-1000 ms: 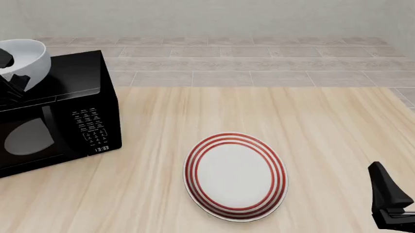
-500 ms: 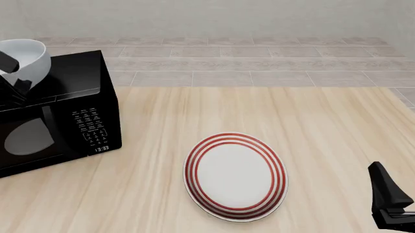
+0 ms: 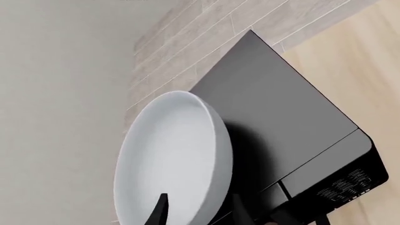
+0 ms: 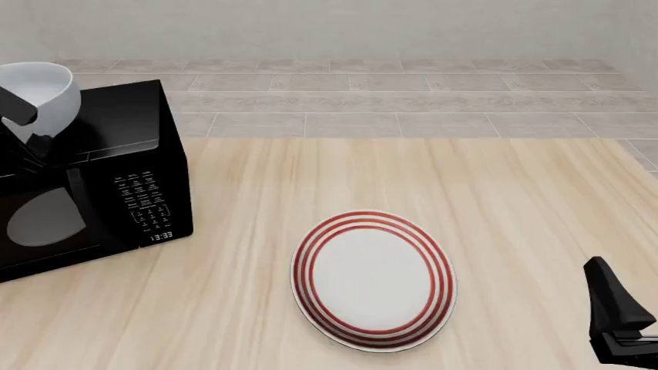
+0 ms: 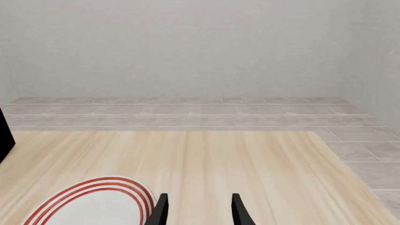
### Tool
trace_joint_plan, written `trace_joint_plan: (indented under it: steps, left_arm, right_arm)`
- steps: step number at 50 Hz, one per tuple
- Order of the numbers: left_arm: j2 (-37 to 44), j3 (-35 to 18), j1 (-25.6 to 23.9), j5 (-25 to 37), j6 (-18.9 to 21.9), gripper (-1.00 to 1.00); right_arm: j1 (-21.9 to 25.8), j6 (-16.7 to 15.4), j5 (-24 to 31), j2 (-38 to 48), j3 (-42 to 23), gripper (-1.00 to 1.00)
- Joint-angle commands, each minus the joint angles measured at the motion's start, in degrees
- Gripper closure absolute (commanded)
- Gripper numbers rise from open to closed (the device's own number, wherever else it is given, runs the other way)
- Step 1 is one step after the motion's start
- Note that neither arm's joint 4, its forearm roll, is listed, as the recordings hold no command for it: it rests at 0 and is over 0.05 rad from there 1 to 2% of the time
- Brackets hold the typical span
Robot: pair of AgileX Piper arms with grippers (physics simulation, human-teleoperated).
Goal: Pick up the white bowl and put it on the plate.
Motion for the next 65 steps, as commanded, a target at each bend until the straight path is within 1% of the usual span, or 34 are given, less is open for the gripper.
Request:
trace_joint_plan:
  steps: [1, 13, 18, 19, 24, 25, 29, 42, 56, 61, 65]
  left_arm:
    - [1.8, 0.2, 0.2, -1.1, 0.5, -1.00]
    - [3.2, 0.4, 0.4, -2.3, 0.9, -1.00]
    - [2.7, 0.6, -0.3, -1.7, 0.5, -1.00]
    - [2.6, 0.4, -0.3, -1.6, 0.4, 1.00]
    - [1.8, 0.9, -0.8, -0.9, 0.2, 1.00]
    - [1.7, 0.9, -0.9, -0.9, 0.2, 1.00]
    - [1.5, 1.2, -1.1, -0.7, 0.3, 1.00]
    - [-0.1, -0.2, -1.1, 1.1, 0.9, 1.00]
    - [-6.1, -2.1, -2.1, 7.0, 1.8, 1.00]
    - [-8.4, -2.0, -2.5, 8.6, 2.3, 1.00]
    - [-10.0, -2.5, -2.9, 10.7, 1.9, 1.00]
  right_arm:
    - [0.0, -0.1, -0.7, 0.1, 0.5, -1.00]
    - [0.0, -0.1, -0.7, 0.1, 0.5, -1.00]
    - [0.0, -0.1, -0.7, 0.2, 0.5, -1.00]
    - [0.0, -0.1, -0.6, 0.2, 0.5, -1.00]
    - [0.0, -0.1, -0.7, 0.1, 0.5, -1.00]
    - [0.0, 0.0, -3.1, 1.7, 1.4, -1.00]
    - [0.0, -0.1, -2.7, 1.4, 1.3, -1.00]
    - [0.0, -0.1, -2.4, 1.3, 1.1, -1.00]
    - [0.0, -0.1, -2.6, 1.5, 1.1, -1.00]
    - [0.0, -0.1, -2.9, 1.7, 1.2, -1.00]
    - [0.0, -0.1, -2.8, 1.7, 1.1, -1.00]
